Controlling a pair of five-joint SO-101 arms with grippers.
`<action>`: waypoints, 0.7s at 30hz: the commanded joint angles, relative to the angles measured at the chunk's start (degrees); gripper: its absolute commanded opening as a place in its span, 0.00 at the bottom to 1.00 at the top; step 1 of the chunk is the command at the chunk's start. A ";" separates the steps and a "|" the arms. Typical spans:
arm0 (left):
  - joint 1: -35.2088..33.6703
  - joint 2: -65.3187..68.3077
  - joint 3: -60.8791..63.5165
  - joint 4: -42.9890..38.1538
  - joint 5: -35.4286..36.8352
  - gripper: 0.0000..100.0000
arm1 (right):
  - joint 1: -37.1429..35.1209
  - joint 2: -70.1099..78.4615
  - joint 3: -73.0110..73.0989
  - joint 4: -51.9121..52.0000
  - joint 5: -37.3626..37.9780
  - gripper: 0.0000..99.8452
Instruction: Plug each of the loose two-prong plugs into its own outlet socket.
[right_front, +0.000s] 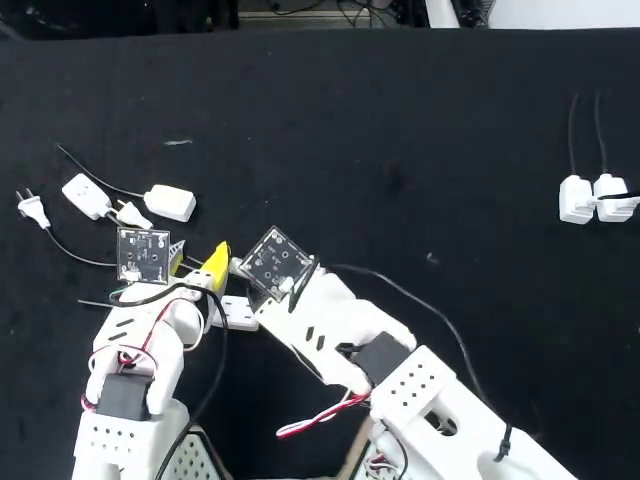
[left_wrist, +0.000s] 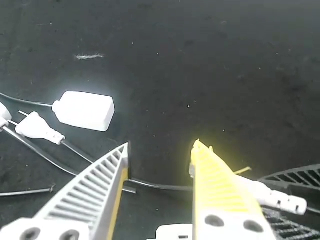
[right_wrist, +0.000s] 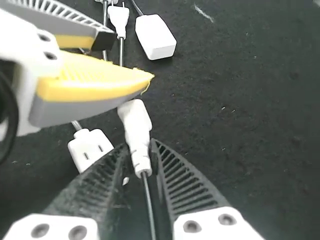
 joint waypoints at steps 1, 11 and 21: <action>2.59 0.44 -0.22 0.44 -1.67 0.21 | 0.88 -2.59 -1.45 -3.16 -0.62 0.01; 7.25 0.44 -0.31 2.46 -4.22 0.21 | 0.79 -2.59 -1.45 -2.99 -0.70 0.01; 7.25 0.44 -0.31 2.64 -4.48 0.21 | -3.52 -2.59 -0.84 -3.08 -0.18 0.01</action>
